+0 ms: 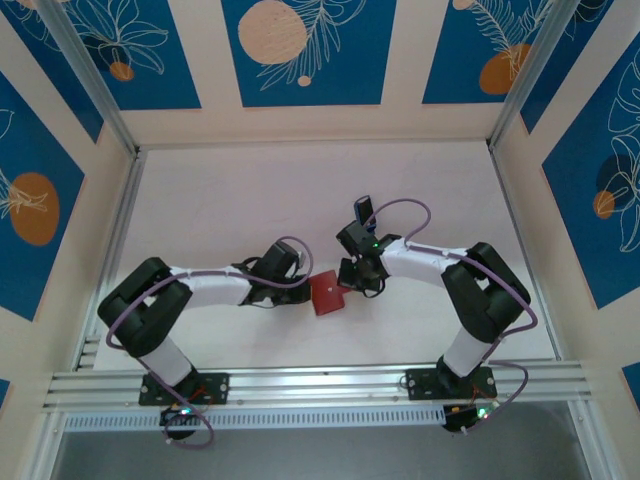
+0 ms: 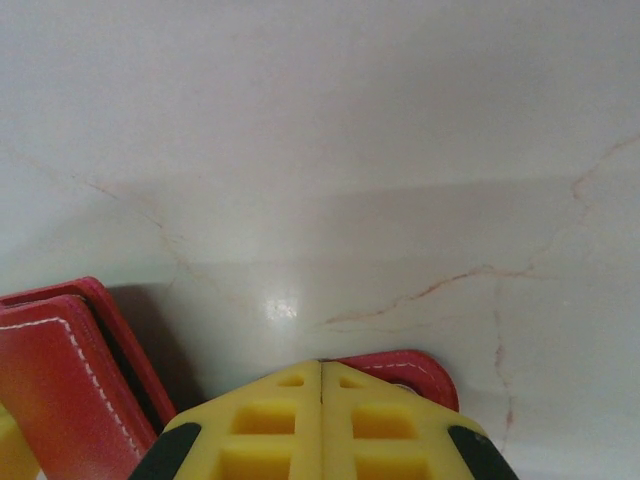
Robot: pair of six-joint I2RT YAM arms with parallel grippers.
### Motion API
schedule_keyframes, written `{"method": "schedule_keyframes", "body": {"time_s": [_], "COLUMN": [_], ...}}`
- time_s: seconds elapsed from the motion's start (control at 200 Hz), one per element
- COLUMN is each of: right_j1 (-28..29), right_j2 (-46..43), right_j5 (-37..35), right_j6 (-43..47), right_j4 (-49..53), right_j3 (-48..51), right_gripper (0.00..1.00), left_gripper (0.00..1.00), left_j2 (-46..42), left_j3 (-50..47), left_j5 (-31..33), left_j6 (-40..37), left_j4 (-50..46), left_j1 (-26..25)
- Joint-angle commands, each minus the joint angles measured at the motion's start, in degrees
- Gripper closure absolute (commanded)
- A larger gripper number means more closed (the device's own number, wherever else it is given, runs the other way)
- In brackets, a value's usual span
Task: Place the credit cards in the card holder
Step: Open the card holder at the center of the table.
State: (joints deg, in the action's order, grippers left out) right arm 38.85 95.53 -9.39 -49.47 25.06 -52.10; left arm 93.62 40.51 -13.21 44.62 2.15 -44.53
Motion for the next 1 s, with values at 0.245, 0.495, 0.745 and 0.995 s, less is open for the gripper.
{"method": "schedule_keyframes", "body": {"time_s": [0.245,0.495,0.745,0.995], "right_j1": [2.9,4.5,6.1,5.3], "right_j2": [-3.7,-4.3,-5.1,-4.6], "right_j5": [1.9,-2.0,3.2,3.5], "right_j6": [1.9,2.2,2.3,1.8], "right_j4": [2.0,6.1,1.6,1.6], "right_j3": [-1.0,-2.9,-3.6,-4.9], "right_gripper": [1.00,1.00,1.00,1.00], "left_gripper": [1.00,1.00,1.00,1.00], "left_j2": [3.7,3.2,0.7,1.4], "left_j3": [1.8,1.8,3.4,5.7], "left_j5": [-1.0,-1.0,-3.7,-3.7], "left_j6": [0.6,0.5,0.7,2.5], "left_j4": [3.2,3.6,3.0,2.1], "left_j1": [-2.6,-2.8,-2.9,-2.4]}}
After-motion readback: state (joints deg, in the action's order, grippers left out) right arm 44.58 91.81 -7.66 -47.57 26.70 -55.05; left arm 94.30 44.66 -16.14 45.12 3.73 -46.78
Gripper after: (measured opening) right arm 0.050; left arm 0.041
